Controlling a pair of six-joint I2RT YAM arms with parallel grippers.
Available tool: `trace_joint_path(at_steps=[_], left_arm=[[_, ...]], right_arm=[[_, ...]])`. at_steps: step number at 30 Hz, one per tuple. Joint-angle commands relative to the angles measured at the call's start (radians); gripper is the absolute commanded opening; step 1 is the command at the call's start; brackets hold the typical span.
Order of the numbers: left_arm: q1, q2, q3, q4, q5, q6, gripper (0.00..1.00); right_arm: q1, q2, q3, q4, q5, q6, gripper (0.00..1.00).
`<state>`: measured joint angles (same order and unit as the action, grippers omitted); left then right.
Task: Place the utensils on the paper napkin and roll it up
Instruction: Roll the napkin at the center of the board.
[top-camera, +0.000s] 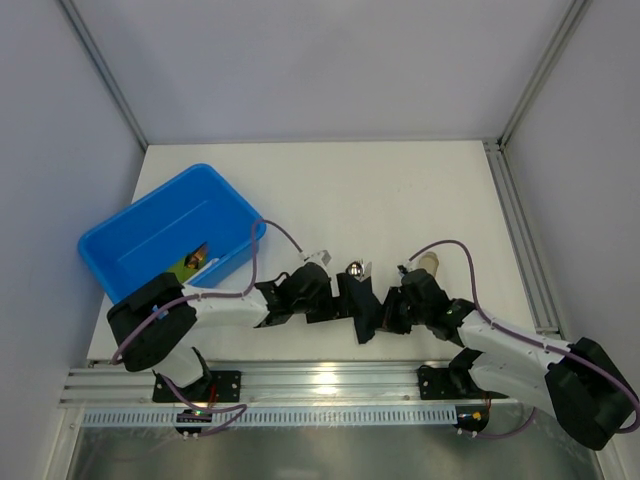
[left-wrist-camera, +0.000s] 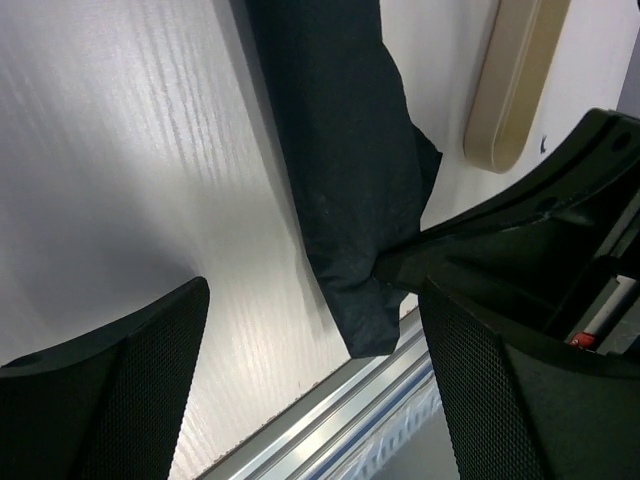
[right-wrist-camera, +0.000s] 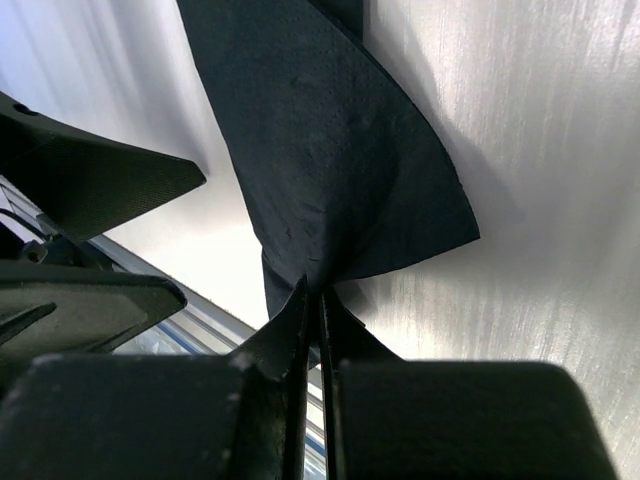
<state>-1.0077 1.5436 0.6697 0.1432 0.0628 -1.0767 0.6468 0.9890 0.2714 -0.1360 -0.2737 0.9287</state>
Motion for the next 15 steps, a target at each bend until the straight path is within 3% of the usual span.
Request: trace_joint_path(at_steps=[1, 5, 15], left_arm=[[-0.003, -0.004, 0.001, 0.032, -0.052, -0.098, 0.87], [-0.003, 0.016, 0.002, -0.010, -0.052, -0.161, 0.95], [-0.003, 0.055, -0.010, 0.079, 0.000, -0.327, 0.98]], right_arm=[[0.001, -0.033, 0.055, -0.020, -0.013, 0.012, 0.04], [0.001, -0.046, 0.072, -0.034, -0.018, 0.013, 0.04], [-0.001, -0.062, 0.071, -0.027, -0.035, 0.036, 0.04]])
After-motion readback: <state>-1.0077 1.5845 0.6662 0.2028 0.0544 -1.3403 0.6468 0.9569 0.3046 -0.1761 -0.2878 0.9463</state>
